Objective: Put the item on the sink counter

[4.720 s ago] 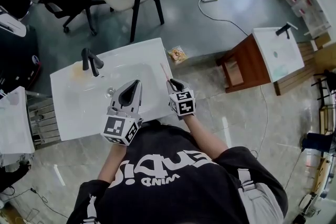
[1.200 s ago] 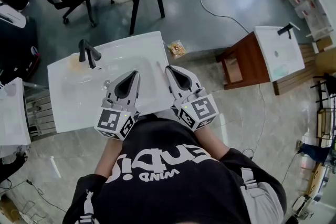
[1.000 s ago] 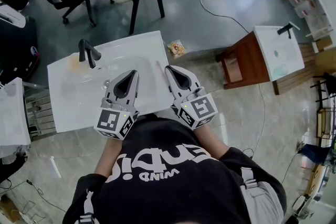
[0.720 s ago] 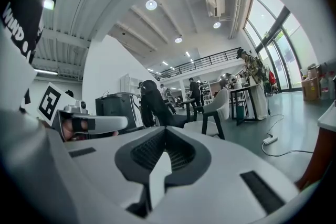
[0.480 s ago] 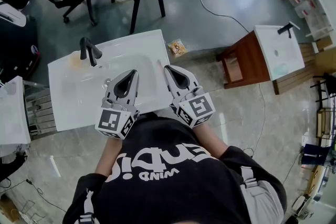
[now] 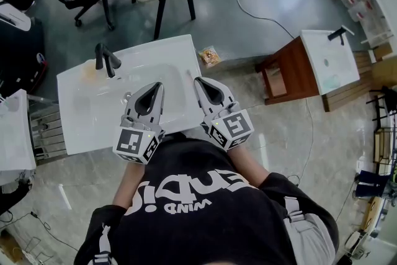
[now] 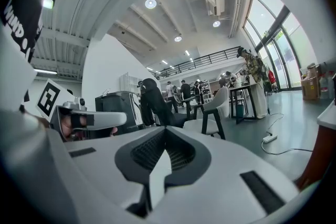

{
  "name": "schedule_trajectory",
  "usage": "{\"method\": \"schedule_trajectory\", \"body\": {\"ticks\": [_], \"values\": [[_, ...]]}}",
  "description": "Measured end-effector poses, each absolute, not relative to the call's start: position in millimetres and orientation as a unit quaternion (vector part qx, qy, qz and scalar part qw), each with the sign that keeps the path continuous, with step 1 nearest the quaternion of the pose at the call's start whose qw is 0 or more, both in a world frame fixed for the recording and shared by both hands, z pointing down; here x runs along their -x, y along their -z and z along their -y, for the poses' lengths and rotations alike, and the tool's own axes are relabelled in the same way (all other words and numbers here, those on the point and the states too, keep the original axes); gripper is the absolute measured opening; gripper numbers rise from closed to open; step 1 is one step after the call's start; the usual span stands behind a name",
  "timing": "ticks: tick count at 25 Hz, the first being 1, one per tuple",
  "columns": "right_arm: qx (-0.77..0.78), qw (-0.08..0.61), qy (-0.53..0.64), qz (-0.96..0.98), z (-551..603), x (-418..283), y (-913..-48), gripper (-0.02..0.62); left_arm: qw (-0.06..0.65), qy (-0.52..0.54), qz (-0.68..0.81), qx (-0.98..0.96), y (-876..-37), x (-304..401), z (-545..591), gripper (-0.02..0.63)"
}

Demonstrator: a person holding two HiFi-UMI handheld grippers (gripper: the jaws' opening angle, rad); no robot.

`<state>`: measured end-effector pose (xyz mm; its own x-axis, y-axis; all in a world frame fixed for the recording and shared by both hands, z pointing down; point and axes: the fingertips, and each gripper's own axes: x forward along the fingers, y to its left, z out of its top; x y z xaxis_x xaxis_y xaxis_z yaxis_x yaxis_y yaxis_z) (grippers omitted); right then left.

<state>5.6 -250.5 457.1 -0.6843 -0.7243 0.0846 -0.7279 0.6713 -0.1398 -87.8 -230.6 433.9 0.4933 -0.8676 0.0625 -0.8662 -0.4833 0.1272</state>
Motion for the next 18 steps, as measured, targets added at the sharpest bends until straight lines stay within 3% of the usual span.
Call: {"method": "schedule_trajectory", "body": {"ticks": [18], "values": [[-0.399, 0.024, -0.087, 0.913, 250.5, -5.0, -467.5, 0.018, 0.084, 0.008, 0.507, -0.858, -439.2, 92.6, 227.6, 0.020]]}}
